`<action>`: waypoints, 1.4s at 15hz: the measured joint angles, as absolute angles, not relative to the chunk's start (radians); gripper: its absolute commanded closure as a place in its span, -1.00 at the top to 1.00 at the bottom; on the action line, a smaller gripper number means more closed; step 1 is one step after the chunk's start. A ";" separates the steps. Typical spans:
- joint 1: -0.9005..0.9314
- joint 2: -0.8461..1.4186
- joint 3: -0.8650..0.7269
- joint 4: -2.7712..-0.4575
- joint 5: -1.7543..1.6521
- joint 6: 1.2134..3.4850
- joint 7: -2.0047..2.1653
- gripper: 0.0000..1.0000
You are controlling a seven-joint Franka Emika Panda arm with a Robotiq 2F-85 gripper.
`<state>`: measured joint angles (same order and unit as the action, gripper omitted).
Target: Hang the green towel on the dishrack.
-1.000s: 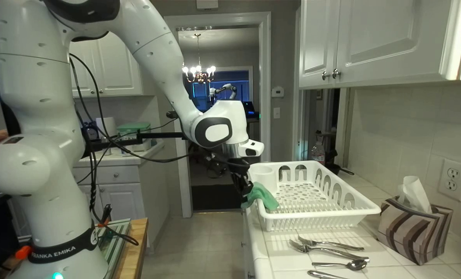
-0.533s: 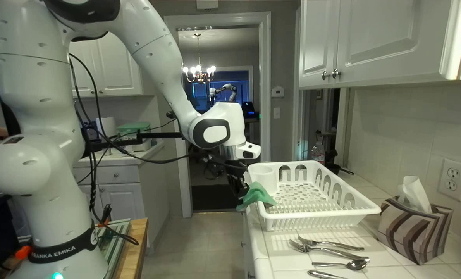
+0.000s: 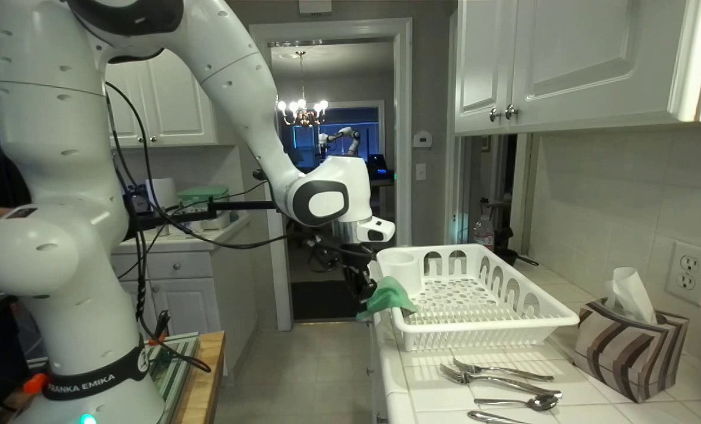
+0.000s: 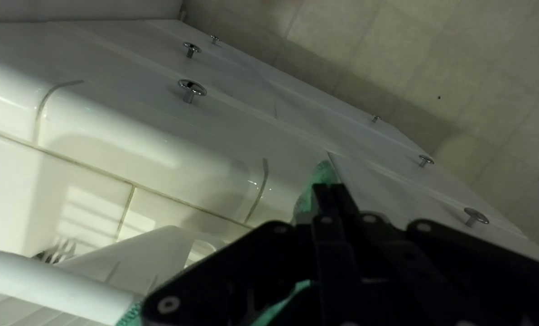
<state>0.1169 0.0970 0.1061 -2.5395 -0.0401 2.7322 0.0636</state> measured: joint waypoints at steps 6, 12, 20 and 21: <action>0.118 0.069 0.106 -2.541 -0.032 2.698 0.059 0.41; 0.117 -0.043 0.105 -2.548 0.062 2.577 0.023 1.00; 0.093 -0.182 0.066 -2.559 0.099 2.534 0.039 1.00; 0.088 -0.194 0.062 -2.562 0.099 2.543 0.047 1.00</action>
